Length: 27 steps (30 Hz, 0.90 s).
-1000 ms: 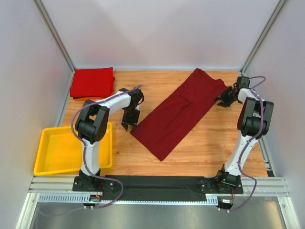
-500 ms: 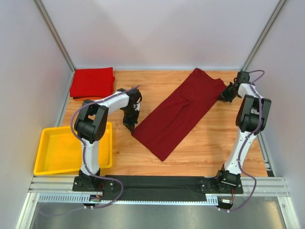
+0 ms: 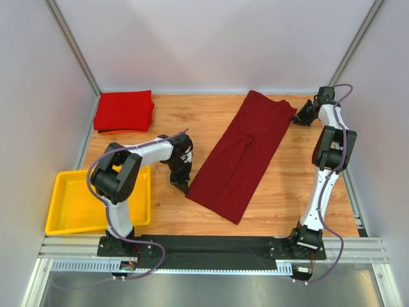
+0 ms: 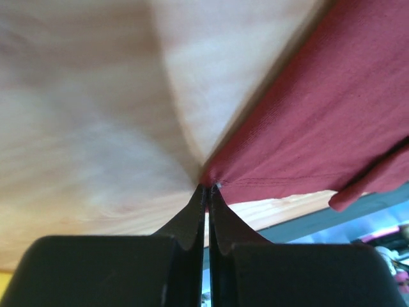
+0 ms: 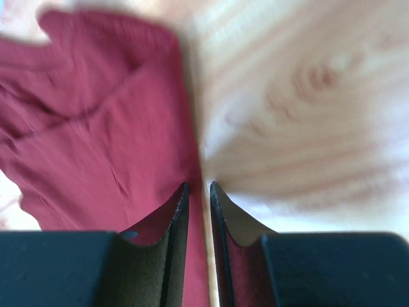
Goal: Fold and stack the t-shirts
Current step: Fold the tshirt
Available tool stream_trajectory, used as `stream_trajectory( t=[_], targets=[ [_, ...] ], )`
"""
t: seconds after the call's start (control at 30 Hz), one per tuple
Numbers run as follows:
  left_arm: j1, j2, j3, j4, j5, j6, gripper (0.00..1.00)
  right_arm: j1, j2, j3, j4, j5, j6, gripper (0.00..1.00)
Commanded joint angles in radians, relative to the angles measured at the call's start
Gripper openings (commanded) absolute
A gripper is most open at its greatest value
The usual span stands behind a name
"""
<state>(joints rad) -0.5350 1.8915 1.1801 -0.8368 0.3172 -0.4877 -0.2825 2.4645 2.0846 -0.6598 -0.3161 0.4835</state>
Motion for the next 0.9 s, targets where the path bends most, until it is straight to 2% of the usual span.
stream_trajectory(
  t=[0.0,0.13,0.2,0.37,0.47,0.7,0.87],
  targets=[
    [-0.042,-0.038,-0.109,0.1,0.035,-0.115,0.0,0.0,0.063,0.092,0.015,-0.041,0.018,0.22],
    [-0.106,-0.089,-0.203,0.188,0.057,-0.205,0.0,0.029,0.093,0.127,0.04,-0.074,0.032,0.24],
    [-0.134,-0.126,-0.244,0.2,0.056,-0.251,0.05,0.037,0.099,0.127,0.054,-0.08,0.038,0.24],
    [-0.146,-0.227,-0.319,0.231,0.045,-0.319,0.31,0.06,0.131,0.127,0.117,-0.132,0.089,0.25],
    [-0.146,-0.259,-0.301,0.191,0.002,-0.302,0.37,0.08,0.154,0.141,0.157,-0.178,0.112,0.25],
    [-0.146,-0.272,-0.206,0.084,-0.108,-0.247,0.4,0.092,0.18,0.173,0.218,-0.187,0.141,0.25],
    [-0.145,-0.166,-0.108,0.062,-0.127,-0.183,0.4,0.091,0.241,0.291,0.19,-0.176,0.124,0.26]
  ],
)
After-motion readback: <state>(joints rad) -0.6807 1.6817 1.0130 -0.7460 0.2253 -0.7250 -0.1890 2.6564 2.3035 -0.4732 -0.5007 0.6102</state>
